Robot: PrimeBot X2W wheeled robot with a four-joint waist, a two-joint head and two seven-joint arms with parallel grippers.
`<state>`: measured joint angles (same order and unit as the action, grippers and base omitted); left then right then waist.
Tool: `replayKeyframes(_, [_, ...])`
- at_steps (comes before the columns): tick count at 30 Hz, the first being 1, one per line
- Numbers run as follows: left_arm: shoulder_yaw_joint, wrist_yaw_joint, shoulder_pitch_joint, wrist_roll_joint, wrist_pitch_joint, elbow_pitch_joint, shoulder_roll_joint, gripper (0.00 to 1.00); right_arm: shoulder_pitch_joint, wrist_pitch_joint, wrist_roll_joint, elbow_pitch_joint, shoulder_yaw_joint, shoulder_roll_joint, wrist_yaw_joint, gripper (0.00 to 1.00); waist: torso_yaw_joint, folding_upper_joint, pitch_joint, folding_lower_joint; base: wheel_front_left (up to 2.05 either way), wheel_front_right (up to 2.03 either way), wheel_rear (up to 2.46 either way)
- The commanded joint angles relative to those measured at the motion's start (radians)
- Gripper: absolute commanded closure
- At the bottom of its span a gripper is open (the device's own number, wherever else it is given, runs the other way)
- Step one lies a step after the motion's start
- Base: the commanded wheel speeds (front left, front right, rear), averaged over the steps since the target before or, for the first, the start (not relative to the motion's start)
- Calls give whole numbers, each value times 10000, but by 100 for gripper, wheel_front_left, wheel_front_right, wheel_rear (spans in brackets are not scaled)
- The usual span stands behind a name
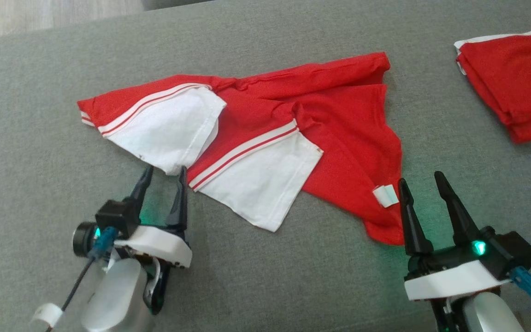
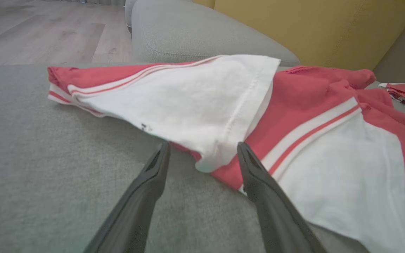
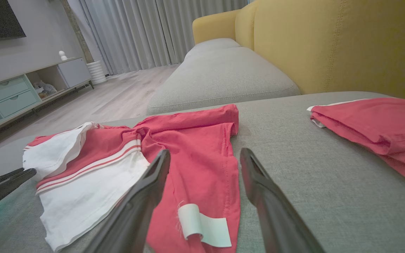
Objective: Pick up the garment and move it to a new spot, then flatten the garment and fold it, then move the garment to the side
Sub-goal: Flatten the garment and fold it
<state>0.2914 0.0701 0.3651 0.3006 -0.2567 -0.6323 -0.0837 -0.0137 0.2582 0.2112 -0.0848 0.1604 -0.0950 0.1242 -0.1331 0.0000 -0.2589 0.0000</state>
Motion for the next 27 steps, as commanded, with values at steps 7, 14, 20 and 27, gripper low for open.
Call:
replayKeyframes(7, [-359,229,313,74,-49,-206,-161,100,179,36,49,232,226,-92,65,0,-160,0,73,0,0,0,0])
replayKeyframes(14, [-450,442,441,278,-50,9,-283,100,188,36,44,347,121,-95,65,0,-103,0,145,0,0,0,0])
replayKeyframes(20, [-1103,511,393,338,-50,1841,-817,100,784,36,254,403,125,-483,65,0,240,0,19,0,0,0,0])
replayKeyframes(27, [-907,556,1163,67,-42,2400,-1456,100,2585,32,1655,-1226,286,-1883,65,0,704,0,-480,0,0,0,0])
